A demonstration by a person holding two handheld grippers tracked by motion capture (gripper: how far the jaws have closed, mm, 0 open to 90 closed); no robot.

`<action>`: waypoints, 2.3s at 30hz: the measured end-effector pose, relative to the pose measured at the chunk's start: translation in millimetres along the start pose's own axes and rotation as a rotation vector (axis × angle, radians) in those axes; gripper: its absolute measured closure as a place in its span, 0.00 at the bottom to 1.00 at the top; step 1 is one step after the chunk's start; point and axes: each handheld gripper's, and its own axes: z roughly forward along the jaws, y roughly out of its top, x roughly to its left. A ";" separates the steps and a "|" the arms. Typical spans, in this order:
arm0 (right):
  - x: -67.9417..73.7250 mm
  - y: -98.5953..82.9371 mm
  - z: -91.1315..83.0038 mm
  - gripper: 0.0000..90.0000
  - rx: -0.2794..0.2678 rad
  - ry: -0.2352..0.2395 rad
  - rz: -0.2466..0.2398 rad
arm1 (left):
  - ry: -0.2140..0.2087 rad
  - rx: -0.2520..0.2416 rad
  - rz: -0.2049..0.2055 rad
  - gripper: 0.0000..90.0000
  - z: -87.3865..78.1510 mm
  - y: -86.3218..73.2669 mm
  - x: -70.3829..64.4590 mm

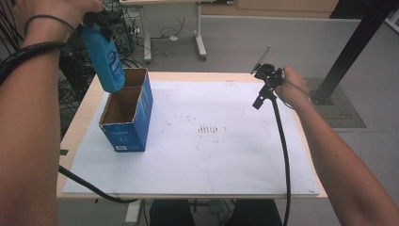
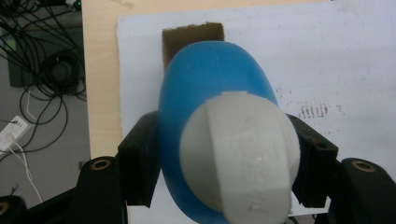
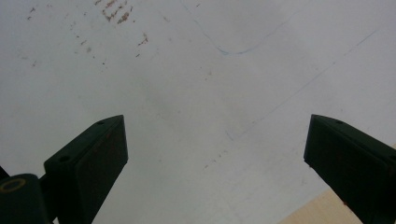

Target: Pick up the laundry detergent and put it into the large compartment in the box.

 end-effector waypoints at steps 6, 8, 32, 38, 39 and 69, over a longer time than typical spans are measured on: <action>1.0 0.1 1.3 0.07 -0.002 0.008 0.002 | -0.011 0.022 0.002 0.42 14.5 -2.3 1.5; 1.3 0.1 1.6 0.07 0.002 0.009 0.005 | -0.011 0.026 0.000 0.42 18.2 -3.5 2.2; 3.6 1.3 0.7 0.07 0.002 -0.002 -0.004 | -0.030 0.080 -0.001 0.42 60.2 -15.8 5.8; 4.2 1.4 1.2 0.07 0.002 0.000 -0.006 | -0.017 0.086 0.004 0.42 72.5 -18.8 4.7; 4.3 1.4 1.6 0.07 0.000 0.002 -0.005 | -0.018 0.088 0.004 0.42 75.0 -19.5 4.8; 5.9 1.4 3.9 0.06 0.008 0.009 -0.002 | -0.015 0.125 0.012 0.42 133.6 -39.7 11.2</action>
